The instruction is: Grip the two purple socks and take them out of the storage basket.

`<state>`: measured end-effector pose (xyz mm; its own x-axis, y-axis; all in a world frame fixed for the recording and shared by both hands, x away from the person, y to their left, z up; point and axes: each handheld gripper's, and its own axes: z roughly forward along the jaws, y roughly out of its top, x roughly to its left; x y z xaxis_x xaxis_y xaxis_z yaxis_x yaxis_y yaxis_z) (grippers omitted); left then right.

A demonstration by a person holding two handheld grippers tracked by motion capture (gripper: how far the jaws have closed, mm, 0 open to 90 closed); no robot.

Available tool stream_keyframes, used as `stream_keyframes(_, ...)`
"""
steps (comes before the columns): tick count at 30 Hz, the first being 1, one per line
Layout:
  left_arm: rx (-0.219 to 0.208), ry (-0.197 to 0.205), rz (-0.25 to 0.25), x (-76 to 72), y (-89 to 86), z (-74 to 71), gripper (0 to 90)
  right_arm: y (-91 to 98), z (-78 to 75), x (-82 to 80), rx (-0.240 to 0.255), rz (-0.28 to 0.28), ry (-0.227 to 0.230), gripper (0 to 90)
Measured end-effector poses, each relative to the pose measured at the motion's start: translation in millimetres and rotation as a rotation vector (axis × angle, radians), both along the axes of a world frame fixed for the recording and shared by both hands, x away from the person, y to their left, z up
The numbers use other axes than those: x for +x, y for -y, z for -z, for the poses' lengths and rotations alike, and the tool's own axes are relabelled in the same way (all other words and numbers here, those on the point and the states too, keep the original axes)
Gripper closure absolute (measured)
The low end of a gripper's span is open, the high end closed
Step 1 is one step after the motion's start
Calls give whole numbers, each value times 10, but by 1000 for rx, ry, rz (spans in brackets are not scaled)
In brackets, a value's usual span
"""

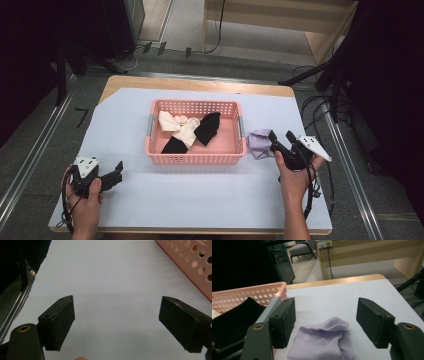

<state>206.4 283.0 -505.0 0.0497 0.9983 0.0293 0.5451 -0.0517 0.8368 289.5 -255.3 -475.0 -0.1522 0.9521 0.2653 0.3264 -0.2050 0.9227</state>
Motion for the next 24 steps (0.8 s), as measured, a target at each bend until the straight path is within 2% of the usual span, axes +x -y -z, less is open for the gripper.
stream_keyframes(5, 1, 0, 0, -2, 1, -1, 146, 71, -26, -105, -29, -43, 20, 283)
stream_keyframes(9, -2, 2, -3, -2, 1, 0, 146, 134, -16, -176, -29, -46, 21, 264)
stream_keyframes(13, -3, 9, -4, -4, 0, 2, 146, 274, 24, -317, -44, -50, 23, 231)
stream_keyframes(16, 0, 9, -3, -6, -2, 0, 146, 375, 74, -412, -56, -43, 26, 226)
stream_keyframes(24, 2, 17, -2, -13, -2, 1, 146, 638, 182, -631, -63, -9, -3, 222)
